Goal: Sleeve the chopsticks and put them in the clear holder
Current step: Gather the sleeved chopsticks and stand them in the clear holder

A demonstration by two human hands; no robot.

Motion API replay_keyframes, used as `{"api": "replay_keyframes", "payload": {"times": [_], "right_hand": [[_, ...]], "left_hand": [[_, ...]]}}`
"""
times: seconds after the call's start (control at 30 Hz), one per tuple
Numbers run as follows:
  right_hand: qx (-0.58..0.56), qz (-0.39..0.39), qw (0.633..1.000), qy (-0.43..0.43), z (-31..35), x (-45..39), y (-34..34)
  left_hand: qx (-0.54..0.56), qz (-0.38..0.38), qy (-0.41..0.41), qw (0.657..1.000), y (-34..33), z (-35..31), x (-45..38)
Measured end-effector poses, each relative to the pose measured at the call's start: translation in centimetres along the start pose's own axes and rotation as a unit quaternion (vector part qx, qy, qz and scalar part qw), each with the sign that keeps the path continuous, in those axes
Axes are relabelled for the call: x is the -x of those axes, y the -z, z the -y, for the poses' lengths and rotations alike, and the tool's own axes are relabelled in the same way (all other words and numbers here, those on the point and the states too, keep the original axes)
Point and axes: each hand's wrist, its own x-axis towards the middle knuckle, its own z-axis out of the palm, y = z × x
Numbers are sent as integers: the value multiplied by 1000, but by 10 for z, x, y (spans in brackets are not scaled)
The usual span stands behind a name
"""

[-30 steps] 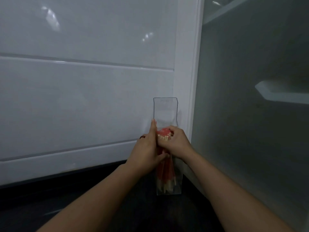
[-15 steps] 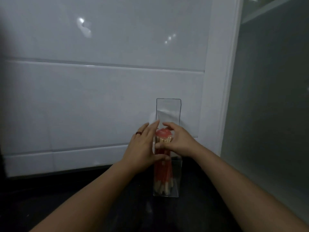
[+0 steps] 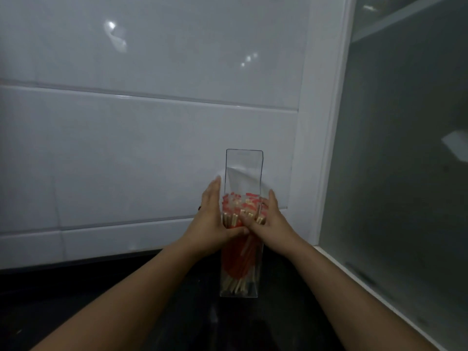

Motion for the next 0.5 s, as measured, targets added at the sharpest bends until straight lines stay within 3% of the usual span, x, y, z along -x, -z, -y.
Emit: {"api": "replay_keyframes", "payload": {"times": [0.1,0.17,0.5], "right_hand": [[-73,4,997,-21,3,1,-5],[-86,-17,996,-16,-1,-2,-11],[-148,13,989,-20,-1,-15,-30]], "left_hand": [[103,59,104,987,-5,10,5],[143,84,124,978,-6,16,8],[68,-4,110,992,12,26,6]]}}
